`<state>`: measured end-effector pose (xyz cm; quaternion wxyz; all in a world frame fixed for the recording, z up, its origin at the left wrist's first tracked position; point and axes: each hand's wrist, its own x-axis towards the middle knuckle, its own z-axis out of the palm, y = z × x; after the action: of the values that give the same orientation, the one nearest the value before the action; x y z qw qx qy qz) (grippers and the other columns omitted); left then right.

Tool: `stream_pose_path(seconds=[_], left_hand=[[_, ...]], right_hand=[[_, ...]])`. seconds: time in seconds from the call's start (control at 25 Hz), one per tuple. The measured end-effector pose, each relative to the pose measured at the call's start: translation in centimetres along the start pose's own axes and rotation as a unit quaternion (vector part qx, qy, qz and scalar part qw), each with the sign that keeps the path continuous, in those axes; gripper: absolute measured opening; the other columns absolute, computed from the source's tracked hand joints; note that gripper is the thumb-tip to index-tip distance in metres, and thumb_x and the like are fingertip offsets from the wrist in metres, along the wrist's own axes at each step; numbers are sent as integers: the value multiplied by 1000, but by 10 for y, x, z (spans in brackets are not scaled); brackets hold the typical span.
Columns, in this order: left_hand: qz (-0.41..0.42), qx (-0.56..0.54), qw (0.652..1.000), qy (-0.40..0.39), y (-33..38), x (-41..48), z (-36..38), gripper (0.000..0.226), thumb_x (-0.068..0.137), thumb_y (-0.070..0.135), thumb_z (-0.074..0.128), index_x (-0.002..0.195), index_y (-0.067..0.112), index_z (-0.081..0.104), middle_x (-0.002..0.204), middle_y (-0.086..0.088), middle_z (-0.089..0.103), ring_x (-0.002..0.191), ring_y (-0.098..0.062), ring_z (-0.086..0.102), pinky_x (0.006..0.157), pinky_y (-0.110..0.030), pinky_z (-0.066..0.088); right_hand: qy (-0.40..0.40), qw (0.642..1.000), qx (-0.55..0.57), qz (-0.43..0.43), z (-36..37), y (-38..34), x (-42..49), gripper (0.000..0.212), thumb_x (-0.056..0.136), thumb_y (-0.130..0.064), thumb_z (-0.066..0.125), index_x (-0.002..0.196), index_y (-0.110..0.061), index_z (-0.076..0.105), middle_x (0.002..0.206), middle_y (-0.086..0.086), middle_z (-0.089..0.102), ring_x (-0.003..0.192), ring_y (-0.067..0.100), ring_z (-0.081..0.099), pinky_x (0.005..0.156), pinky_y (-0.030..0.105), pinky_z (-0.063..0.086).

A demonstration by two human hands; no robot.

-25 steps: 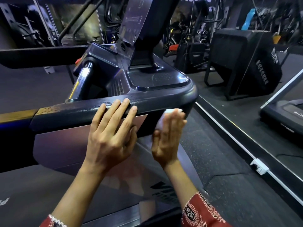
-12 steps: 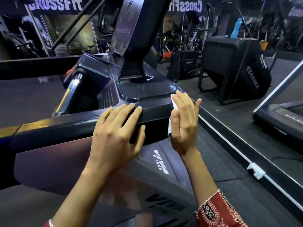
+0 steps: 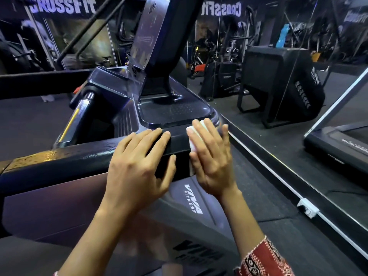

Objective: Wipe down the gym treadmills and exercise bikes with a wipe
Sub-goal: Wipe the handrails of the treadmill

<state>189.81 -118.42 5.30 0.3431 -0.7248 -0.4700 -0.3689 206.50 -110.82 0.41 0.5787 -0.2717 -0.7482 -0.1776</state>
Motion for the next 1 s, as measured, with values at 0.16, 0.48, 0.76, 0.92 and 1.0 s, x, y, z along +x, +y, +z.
stream_pose_path(seconds=[0.16, 0.48, 0.76, 0.92, 1.0], left_hand=[[15, 5, 1000, 23, -2, -9, -1, 35, 88, 22, 56, 113, 0, 67, 116, -15, 66, 104, -33, 64, 95, -44, 45], [42, 22, 997, 64, -19, -30, -12, 30, 83, 13, 63, 110, 0, 69, 118, -18, 64, 107, -33, 63, 97, -48, 45], [10, 42, 997, 65, -47, -50, -35, 31, 86, 15, 59, 112, 0, 68, 118, -18, 64, 108, -32, 61, 98, -49, 44], [-5, 34, 998, 61, -71, -61, -53, 33, 87, 21, 58, 111, 0, 69, 117, -17, 65, 109, -30, 60, 100, -48, 42], [-18, 33, 997, 64, -84, -68, -65, 33, 88, 22, 57, 109, 1, 69, 115, -16, 66, 108, -29, 60, 100, -48, 41]], right_hand=[[85, 973, 86, 198, 17, -16, -15, 51, 105, -33, 22, 149, -9, 21, 157, 15, 14, 147, 34, 10, 118, 55, 11], [53, 994, -1, 92, 35, -51, -36, 49, 104, -27, 22, 152, -19, 14, 162, -2, 2, 148, 26, 7, 120, 45, 4], [102, 975, -18, 196, 38, -81, 13, 36, 100, -8, 32, 125, 5, 54, 139, 21, 48, 137, 32, 36, 116, 48, 20], [6, 1000, -26, 11, 46, -118, 27, 35, 94, -9, 40, 116, 8, 63, 127, 24, 58, 125, 34, 47, 109, 46, 33], [17, 997, -39, 61, 44, -120, 31, 34, 93, -8, 44, 115, 9, 62, 129, 23, 55, 126, 33, 46, 107, 48, 37]])
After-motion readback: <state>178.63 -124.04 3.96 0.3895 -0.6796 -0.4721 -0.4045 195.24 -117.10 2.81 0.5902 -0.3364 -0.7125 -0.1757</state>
